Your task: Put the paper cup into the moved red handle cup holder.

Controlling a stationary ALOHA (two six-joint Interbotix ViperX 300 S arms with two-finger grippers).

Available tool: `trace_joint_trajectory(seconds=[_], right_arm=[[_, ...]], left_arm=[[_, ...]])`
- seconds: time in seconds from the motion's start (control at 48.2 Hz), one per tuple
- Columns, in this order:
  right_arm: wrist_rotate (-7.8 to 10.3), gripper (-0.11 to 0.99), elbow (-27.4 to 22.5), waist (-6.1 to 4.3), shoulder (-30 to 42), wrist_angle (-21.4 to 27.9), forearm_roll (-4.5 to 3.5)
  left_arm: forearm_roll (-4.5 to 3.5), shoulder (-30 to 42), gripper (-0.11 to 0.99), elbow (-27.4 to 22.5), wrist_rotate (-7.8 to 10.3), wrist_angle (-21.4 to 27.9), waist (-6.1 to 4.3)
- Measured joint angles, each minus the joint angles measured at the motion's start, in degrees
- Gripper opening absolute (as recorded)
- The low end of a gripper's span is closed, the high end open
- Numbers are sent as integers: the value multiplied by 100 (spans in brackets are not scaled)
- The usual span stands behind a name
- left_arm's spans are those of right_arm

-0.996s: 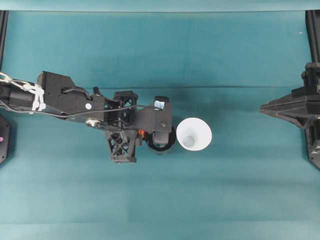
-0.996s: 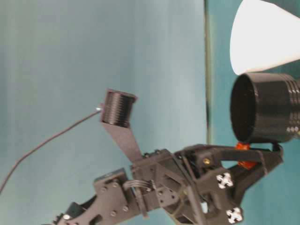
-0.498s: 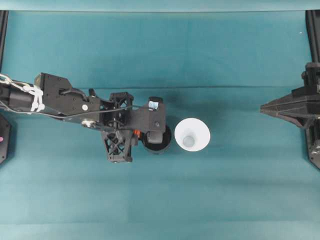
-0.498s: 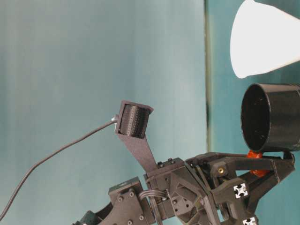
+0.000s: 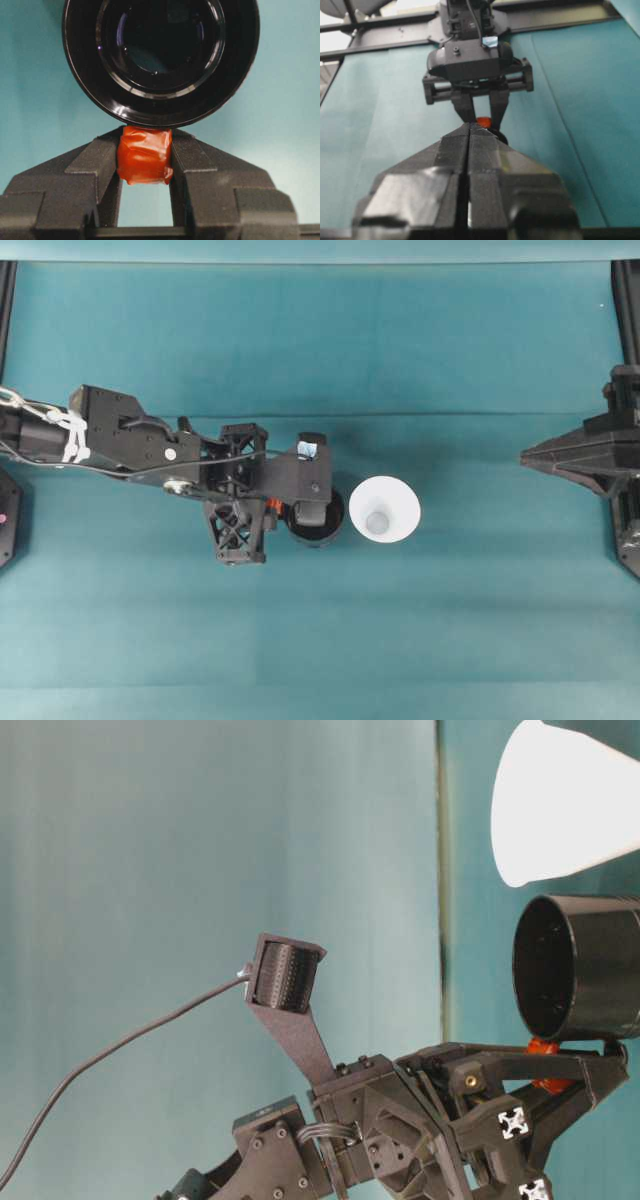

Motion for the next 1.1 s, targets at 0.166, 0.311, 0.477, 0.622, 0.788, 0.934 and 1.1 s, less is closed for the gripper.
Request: trace_joint_trajectory(seconds=[0.166, 0.311, 0.477, 0.622, 0.788, 0.934, 1.1], right_arm=[[0, -11, 0, 0, -9, 0, 0], [0, -11, 0, 0, 0, 0, 9], [0, -11, 0, 0, 0, 0, 9], [0, -11, 0, 0, 0, 0, 9], [0, -11, 0, 9, 0, 0, 9], [0, -11, 0, 0, 0, 0, 9], [0, -11, 0, 0, 0, 0, 0]], left_arm=[[-9, 9, 28, 9, 0, -53, 0], [-9, 18, 28, 0, -18, -70, 18], [0, 18, 28, 0, -18, -70, 18], [0, 18, 28, 0, 44, -70, 18], [-9, 18, 29, 0, 141, -79, 18], [-9, 18, 41, 9, 149, -70, 18], [0, 18, 89, 0, 158, -79, 18]])
